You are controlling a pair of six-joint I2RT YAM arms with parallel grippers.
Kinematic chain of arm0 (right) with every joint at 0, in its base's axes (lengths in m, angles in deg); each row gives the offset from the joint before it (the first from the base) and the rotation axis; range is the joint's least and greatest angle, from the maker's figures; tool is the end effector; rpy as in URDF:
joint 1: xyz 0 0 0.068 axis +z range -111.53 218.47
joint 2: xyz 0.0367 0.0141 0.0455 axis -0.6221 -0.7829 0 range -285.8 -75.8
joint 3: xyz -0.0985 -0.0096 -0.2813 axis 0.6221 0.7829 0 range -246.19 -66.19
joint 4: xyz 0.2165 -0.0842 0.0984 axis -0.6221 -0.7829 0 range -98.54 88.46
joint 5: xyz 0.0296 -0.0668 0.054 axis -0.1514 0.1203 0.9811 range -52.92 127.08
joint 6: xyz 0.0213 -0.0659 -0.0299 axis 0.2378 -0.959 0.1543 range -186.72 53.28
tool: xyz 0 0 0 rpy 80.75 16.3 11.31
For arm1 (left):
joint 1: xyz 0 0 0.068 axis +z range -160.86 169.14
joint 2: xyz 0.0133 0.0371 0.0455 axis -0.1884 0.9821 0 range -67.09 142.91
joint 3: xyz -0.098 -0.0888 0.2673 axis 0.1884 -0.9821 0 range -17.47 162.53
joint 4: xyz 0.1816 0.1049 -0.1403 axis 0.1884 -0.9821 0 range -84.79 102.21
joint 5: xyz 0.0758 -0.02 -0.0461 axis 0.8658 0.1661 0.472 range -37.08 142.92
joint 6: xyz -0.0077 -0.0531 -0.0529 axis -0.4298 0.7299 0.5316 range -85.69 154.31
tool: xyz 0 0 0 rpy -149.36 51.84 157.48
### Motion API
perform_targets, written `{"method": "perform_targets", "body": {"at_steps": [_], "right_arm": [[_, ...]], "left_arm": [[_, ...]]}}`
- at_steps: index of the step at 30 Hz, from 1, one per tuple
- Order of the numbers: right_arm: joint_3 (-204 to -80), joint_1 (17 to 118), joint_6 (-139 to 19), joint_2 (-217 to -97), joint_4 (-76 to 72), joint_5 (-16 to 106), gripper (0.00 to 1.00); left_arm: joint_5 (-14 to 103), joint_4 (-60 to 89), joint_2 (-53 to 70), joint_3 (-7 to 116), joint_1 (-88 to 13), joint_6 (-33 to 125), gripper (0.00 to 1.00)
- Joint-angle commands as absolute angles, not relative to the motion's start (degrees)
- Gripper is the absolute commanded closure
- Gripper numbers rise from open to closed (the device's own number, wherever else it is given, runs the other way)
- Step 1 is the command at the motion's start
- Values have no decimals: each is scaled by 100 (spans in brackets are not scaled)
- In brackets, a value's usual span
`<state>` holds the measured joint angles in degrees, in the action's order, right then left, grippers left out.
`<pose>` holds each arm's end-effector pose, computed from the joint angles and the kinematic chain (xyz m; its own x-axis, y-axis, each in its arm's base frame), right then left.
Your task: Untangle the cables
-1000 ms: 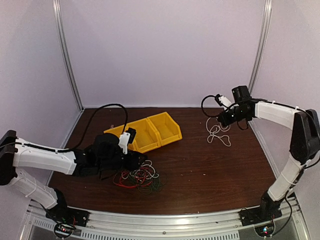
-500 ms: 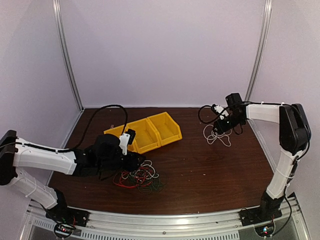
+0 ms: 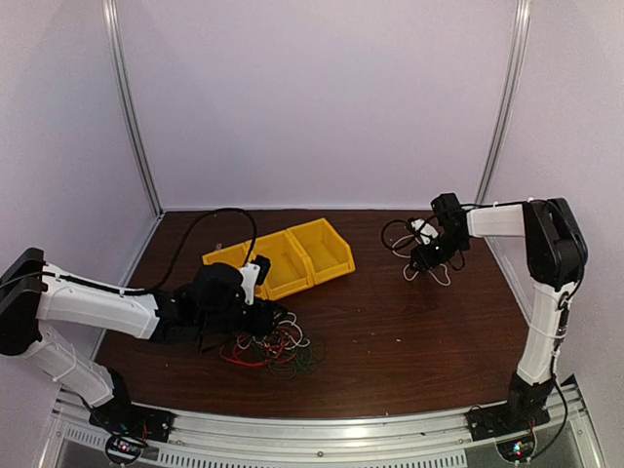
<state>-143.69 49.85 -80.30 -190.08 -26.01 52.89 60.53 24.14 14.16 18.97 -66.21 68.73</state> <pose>0.4167 0.1015 0.1667 -0.7607 -0.3835 -0.5236 -0.5112 0.8511 0.1193 0.1777 -0.2421 0.2028 -0.6798 -0.0017 -0.7334 0.4460 0.7928 -0.4153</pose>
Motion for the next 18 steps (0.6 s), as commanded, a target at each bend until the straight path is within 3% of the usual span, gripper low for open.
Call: {"method": "perform_targets", "body": {"at_steps": [1,14,16,18], "right_arm": [[-14565,4930,-7948,-19103,-2585,5270,44],[-14552,4787,-7800,-19413,-2532,5414,49],[-14593,4734,-7795,-19478,-2521,5579,56],[-14652,4686,-7824,-19562,-2563,5720,73]], "left_arm": [[6006,2589,1424,2005,-6650,6883,51],[6013,2614,1456,2008,-6650,6915,51],[6012,2667,1464,1966,-6649,6947,51],[6011,2723,1478,1918,-6650,6985,51]]}}
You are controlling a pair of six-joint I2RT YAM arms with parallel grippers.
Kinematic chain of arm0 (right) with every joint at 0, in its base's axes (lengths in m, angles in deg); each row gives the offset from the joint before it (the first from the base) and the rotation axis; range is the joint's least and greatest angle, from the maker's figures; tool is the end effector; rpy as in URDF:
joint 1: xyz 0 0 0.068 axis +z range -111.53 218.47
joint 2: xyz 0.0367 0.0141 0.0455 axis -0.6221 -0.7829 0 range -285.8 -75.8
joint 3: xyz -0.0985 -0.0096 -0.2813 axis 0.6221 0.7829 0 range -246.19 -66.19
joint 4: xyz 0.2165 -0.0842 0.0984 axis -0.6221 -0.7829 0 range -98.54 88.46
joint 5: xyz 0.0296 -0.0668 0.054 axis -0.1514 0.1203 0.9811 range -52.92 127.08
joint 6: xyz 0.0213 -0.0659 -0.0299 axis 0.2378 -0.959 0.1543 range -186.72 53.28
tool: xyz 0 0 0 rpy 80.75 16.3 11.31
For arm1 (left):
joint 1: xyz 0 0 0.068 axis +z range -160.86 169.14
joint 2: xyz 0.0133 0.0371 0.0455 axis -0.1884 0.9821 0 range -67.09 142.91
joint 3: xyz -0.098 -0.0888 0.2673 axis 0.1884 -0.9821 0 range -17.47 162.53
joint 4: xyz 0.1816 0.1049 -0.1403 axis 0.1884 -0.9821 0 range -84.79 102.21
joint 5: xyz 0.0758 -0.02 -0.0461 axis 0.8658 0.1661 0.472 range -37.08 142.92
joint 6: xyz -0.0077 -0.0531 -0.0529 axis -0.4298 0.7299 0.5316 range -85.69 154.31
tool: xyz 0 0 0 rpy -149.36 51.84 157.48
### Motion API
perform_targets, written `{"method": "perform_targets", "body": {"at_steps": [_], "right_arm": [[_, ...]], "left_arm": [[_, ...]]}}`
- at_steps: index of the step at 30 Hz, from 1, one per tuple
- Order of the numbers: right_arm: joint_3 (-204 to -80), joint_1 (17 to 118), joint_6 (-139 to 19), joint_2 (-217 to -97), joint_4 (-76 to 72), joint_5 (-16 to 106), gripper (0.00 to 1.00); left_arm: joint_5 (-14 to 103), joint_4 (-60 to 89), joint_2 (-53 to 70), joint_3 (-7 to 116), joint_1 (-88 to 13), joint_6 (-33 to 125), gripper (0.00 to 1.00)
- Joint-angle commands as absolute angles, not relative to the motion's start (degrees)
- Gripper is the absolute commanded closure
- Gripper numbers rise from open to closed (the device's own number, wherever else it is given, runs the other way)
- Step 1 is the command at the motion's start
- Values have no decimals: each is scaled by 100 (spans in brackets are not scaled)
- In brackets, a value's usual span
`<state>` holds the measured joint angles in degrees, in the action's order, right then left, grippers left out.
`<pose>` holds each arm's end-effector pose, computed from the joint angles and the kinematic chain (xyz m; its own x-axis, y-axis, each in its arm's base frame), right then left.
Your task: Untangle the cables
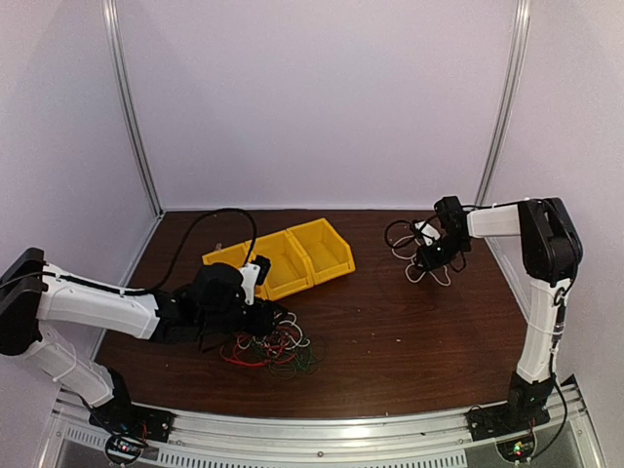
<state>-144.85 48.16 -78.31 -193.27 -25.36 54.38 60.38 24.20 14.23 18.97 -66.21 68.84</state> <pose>0.4271 0.0921 0.1506 -0.7982 -0.3309 -0.5034 -0.4653 0.8694 0.1664 0.1776 -0.2424 0.2026 -0.6816 -0.0023 -0.7317 0.4459 0.7916 -0.4178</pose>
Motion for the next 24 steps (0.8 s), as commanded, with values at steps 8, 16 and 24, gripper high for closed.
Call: {"method": "perform_targets", "body": {"at_steps": [8,16,24], "right_arm": [[-14485,4681,-7896,-19160,-2465,5650,100],[-14680,4705,-7697,-17757,-2741,6063,100],[-15271,5147,-7612,-16787,-2893,6107,100]], "left_arm": [[6070,2807,1510,1822,-6649,7026,51],[6259,2795,1466,1768,-6645,7017,51],[6525,2721,1435,1718,-6650,7064,51]]}}
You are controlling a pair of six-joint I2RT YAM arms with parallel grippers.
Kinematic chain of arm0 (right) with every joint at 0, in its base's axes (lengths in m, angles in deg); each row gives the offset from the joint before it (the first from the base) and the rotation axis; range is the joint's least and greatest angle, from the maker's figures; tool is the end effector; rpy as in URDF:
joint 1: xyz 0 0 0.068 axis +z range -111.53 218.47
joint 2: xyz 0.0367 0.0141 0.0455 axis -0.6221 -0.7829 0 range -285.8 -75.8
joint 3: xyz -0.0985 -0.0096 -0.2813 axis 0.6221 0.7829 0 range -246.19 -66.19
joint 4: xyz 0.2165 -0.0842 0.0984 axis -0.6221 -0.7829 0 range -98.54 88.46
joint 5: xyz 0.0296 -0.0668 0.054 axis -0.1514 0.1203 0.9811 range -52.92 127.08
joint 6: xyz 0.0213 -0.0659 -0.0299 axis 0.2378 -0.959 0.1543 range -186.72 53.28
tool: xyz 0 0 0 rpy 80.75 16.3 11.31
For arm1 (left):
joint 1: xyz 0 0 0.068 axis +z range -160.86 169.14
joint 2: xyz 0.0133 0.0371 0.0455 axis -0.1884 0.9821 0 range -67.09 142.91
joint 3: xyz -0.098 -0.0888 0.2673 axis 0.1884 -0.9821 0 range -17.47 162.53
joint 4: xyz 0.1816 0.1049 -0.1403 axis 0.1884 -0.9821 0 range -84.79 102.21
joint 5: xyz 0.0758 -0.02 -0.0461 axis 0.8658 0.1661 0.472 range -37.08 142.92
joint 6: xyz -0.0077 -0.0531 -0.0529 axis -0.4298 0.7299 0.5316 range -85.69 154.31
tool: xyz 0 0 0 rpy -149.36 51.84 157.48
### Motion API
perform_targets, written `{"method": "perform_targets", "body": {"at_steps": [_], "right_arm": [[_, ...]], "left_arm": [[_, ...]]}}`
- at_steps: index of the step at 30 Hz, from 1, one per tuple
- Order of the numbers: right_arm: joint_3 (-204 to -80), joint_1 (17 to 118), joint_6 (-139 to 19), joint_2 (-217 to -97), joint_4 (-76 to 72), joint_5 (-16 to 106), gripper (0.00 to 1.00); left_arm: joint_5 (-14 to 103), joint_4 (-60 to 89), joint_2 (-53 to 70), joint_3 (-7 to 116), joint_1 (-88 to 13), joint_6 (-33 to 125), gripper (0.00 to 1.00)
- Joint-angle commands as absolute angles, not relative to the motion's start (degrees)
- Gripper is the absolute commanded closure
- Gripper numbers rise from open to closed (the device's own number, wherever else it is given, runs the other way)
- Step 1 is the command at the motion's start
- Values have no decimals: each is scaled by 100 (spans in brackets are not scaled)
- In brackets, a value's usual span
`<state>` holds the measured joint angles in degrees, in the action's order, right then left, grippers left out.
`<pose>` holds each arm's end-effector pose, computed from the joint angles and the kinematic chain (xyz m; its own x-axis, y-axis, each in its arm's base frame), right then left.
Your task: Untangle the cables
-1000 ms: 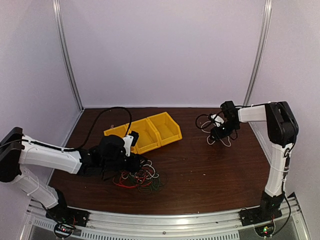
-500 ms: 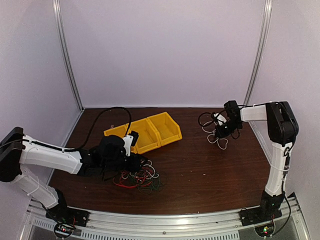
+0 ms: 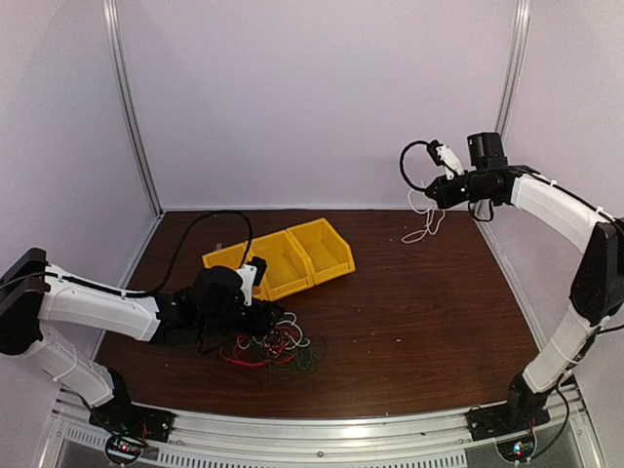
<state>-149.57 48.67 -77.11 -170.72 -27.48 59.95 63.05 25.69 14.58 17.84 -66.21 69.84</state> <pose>0.3819 0.0938 0.3336 -0.5049 -0.2597 -0.8232 -0.5671 0.8188 0.0895 0.1790 -0.2392 0.1977 -0.6731 -0.0323 -0.7389 0.4113 0.8139 -0.4103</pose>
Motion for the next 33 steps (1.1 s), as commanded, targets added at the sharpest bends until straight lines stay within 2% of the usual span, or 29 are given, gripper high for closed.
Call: {"method": "perform_targets", "body": {"at_steps": [1,9,21,33], "right_arm": [[-15387,5240,-7623,-16733,-2916,6086,100],[-15959,6241,-7744,-16506,-3042,5711,100],[-18457,6745,-7337,-17168,-3270,6147,100],[-18670,7041,-7242,-18221,-2783,6080,100]], "left_arm": [[6550,2713,1416,1708,-6644,7076,51],[6807,2459,1103,1606,-6650,7094,51],[7022,2058,723,1576,-6647,7222,50],[7253,1890,303,1442,-6645,7349,50]]}}
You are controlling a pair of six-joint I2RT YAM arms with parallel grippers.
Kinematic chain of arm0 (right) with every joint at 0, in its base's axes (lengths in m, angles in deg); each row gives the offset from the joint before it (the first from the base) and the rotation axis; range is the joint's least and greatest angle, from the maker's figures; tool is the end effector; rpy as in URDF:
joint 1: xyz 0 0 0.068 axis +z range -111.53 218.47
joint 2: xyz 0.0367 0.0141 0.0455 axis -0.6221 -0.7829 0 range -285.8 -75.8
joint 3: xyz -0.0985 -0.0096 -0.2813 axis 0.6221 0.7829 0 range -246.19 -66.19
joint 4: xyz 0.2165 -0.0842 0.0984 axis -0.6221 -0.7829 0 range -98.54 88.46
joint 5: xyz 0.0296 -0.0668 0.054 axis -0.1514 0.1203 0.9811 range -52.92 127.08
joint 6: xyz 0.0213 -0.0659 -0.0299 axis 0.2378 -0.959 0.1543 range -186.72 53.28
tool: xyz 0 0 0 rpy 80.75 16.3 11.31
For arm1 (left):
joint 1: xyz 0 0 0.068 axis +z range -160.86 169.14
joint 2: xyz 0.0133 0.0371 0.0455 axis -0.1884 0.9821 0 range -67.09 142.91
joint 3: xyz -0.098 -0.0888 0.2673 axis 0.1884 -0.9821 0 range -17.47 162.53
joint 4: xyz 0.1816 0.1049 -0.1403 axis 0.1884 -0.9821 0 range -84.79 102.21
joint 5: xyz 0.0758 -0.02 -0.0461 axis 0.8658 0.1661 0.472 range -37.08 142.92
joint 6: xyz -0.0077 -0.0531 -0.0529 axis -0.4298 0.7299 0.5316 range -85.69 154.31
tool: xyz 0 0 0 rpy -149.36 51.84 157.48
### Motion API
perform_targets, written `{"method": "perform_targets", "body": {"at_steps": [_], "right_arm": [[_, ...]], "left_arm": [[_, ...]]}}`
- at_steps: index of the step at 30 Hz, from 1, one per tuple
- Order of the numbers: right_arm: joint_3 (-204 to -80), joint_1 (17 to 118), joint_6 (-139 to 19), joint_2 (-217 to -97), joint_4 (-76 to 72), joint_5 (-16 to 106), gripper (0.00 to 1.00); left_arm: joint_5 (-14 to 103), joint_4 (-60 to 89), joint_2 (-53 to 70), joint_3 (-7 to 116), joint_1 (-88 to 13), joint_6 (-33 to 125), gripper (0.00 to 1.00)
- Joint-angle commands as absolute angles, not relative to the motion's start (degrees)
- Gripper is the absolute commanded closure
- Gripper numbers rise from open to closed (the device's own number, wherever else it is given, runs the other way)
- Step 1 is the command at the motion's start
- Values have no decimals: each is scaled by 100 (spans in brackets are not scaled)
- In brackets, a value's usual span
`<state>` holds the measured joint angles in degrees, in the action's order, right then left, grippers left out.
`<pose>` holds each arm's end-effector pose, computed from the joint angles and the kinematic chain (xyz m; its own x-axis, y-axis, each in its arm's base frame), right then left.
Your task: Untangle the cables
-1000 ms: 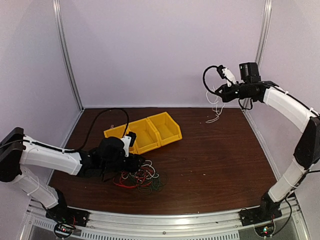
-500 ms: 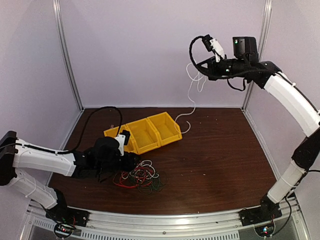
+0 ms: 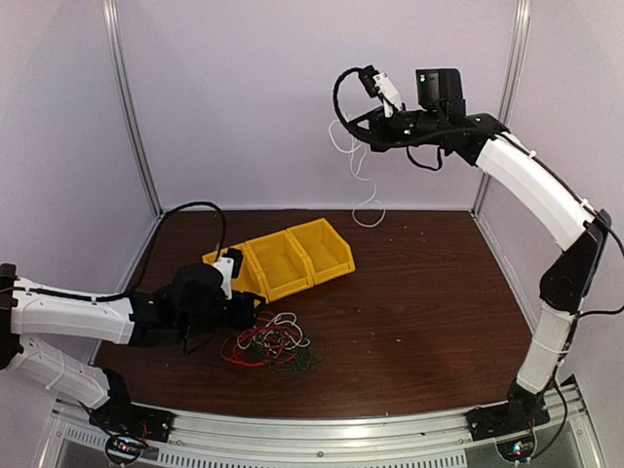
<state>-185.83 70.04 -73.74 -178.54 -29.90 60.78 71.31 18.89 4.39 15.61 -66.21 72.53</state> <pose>0.3454 0.2422 0.4960 -0.0684 -0.1734 -0.9825 -0.8296 0.5569 -0.0405 0.1665 -0.2055 0.2190 -0.6235 -0.1305 -0.7709 0.3085 0.8649 -0.3959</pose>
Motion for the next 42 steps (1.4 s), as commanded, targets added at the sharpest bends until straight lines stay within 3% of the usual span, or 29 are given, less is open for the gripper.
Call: {"method": "perform_targets", "body": {"at_steps": [1,11,22,42], "right_arm": [[-18698,7030,-7221,-18340,-2775,6091,100],[-18827,7125,-7111,-18851,-2782,6163,100],[-19205,7430,-7118,-18382,-2801,6040,100],[-18531,7554,-7333,-18890,-2421,5705,100]], "left_arm": [[7255,1882,284,1410,-6649,7364,50],[7377,2069,97,1005,-6649,7501,49],[7558,2068,152,1043,-6649,7391,48],[7480,2059,-18,939,-6647,7538,48]]}}
